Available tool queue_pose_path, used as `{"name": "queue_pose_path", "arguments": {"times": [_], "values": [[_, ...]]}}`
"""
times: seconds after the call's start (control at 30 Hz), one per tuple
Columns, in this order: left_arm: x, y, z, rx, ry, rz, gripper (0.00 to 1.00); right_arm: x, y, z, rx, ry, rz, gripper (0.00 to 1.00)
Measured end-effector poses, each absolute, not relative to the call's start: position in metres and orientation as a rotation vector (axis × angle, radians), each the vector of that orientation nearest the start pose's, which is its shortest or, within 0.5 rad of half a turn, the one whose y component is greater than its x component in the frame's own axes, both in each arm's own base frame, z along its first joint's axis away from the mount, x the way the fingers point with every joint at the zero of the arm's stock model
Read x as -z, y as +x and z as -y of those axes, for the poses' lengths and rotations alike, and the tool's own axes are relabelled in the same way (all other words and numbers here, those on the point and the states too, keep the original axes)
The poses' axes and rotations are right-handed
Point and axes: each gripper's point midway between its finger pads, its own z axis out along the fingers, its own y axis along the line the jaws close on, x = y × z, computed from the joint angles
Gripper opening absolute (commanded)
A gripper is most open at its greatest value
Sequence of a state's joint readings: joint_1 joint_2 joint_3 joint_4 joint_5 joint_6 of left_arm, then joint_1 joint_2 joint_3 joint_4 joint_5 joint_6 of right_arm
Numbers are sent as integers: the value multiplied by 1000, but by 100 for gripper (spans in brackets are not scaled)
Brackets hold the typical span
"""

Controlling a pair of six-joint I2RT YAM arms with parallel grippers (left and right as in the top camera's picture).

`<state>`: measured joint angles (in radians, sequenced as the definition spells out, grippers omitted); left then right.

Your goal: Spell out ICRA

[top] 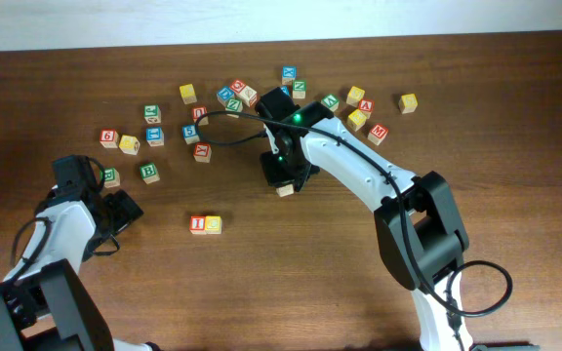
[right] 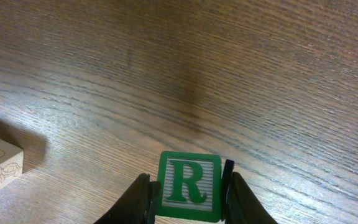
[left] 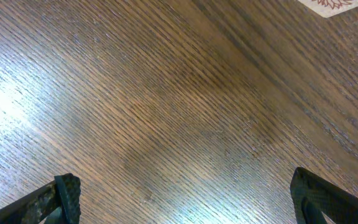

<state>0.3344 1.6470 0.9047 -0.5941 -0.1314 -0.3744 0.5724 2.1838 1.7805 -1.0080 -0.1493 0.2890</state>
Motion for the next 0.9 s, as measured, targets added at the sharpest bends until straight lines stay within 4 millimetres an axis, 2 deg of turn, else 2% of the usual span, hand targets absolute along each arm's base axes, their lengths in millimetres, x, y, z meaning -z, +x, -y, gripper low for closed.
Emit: {"name": "queue_pose_path", "arguments": {"times": [0.23,0.47,0.9], "values": [[-18,293,-126,-184,-1027,-2711,99,-48,370,-275,-312,-420,-3015,25],[-18,293,-126,-184,-1027,-2711,99,-49,366,-295,-302,-469,-2968,26],[-18,293,-126,-184,-1027,-2711,99,-49,373,-294,-222,-437,-2930,30]]}}
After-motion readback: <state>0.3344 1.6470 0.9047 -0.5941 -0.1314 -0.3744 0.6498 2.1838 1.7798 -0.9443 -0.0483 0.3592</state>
